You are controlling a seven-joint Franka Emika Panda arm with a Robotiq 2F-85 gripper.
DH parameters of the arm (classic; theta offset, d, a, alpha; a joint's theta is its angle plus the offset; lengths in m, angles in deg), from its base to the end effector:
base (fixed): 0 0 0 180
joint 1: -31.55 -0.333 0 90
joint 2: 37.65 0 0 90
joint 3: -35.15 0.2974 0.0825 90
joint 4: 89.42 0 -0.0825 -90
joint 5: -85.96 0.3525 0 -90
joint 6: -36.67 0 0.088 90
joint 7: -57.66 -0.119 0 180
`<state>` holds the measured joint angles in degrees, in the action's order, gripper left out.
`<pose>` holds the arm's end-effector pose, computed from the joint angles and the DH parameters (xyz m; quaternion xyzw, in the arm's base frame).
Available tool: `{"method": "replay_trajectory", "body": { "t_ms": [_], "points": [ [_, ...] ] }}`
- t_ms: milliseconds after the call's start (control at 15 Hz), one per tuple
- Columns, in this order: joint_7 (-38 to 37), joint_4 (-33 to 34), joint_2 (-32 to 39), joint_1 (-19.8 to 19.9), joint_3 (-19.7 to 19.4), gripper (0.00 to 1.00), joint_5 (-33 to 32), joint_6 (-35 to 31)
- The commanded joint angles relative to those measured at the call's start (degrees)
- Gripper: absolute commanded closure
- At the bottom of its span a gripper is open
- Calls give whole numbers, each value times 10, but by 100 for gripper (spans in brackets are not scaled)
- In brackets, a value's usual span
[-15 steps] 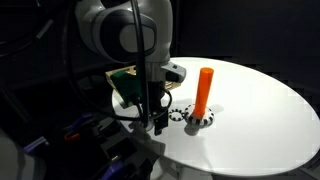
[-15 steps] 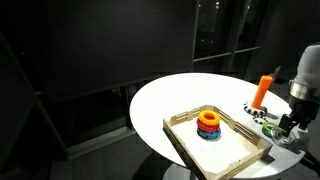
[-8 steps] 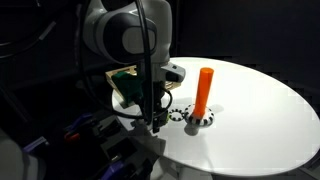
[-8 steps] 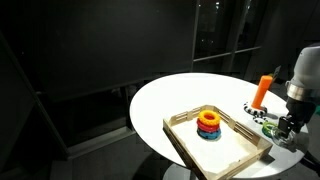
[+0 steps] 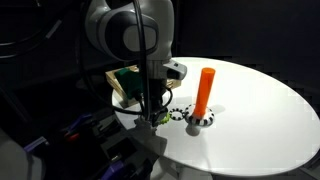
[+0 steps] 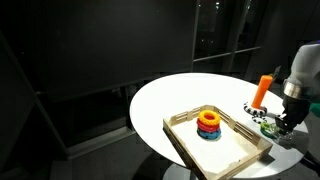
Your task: Pick up the clear ring and stack it on top of the stack that is in the wooden tray
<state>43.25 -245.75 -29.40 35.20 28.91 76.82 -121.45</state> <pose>0.3664 -0.0600 0.1696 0.9886 -0.1355 -0.0550 0.0355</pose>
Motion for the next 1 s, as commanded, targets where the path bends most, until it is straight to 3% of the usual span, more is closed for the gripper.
{"method": "replay_trajectory", "body": {
  "t_ms": [0,533,933],
  "points": [
    [20,6,-20,-2,7,91,47,14],
    [83,21,-90,-15,43,91,146,83],
    [135,81,-91,-45,67,91,249,128]
  ]
}}
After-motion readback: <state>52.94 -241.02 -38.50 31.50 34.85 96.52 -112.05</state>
